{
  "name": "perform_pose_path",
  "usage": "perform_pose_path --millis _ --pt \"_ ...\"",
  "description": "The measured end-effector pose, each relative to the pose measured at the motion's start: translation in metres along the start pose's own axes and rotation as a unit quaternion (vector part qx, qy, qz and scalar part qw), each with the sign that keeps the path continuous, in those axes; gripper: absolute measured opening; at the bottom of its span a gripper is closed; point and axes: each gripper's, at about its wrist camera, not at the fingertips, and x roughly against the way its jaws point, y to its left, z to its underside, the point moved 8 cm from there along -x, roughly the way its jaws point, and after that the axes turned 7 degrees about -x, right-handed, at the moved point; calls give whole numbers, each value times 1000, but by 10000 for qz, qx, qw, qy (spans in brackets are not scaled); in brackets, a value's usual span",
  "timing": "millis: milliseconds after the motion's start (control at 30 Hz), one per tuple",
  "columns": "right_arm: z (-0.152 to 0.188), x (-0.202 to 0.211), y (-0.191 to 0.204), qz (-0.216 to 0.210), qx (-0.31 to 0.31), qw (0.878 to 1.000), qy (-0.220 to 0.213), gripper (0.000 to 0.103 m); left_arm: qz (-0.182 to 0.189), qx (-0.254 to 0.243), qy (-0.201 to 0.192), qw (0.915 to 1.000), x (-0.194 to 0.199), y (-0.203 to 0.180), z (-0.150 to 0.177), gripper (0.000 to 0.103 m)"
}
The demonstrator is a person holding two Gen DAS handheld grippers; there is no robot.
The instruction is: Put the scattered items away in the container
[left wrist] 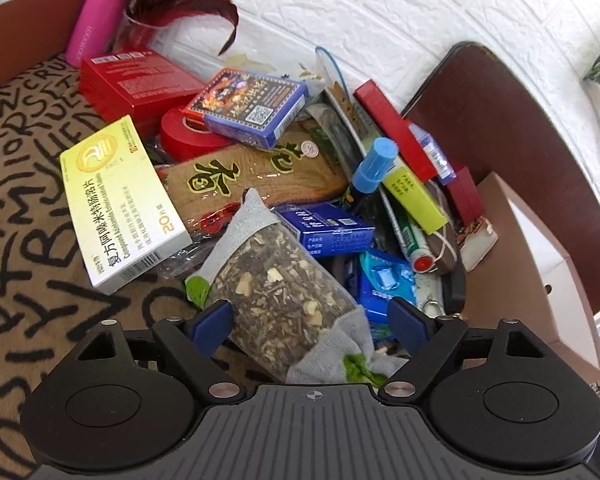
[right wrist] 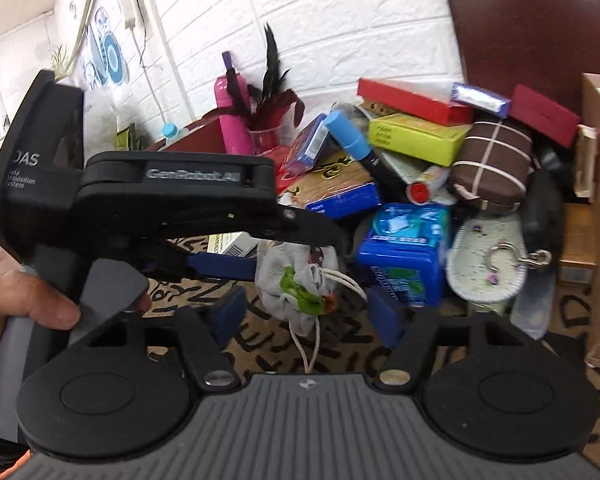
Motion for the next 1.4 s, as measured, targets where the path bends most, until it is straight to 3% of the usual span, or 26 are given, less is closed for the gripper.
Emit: perform_pose_path --millis 100,167,200,467,600,700,800,900,1067,1200,1400 --pt "0 -7 2 -1 22 10000 44 39 -10 5 40 10000 -3 3 1 84" --pt "1 -9 0 -42 -83 9999 99 31 -62 -24 36 10000 -1 5 2 80" --pt "2 -8 0 -86 -133 9998 127 30 -64 -27 32 10000 0 5 3 72" --pt "10 52 -6 -362 -26 9991 211 27 273 -172 124 9994 29 -41 32 64" --pt "28 109 -25 -501 -10 9980 373 27 787 -443 425 9950 41 -89 71 63" --pt "45 152 -51 -379 -144 9980 493 27 1361 -412 791 9867 39 -122 101 63" --pt "58 183 -88 213 -360 9981 451 30 1617 -428 920 9816 33 -145 118 72" --pt "60 202 -126 958 -824 9919 134 54 1565 -423 931 9824 26 -154 120 81" --pt "62 207 -129 792 -1057 9912 -24 66 1418 -593 1013 9829 11 -159 116 87" --pt "68 195 -119 674 -969 9930 61 66 1144 -520 990 9871 -3 -146 105 90" --pt "77 176 -118 858 -786 9926 346 67 1478 -530 1491 9763 -27 -146 112 94"
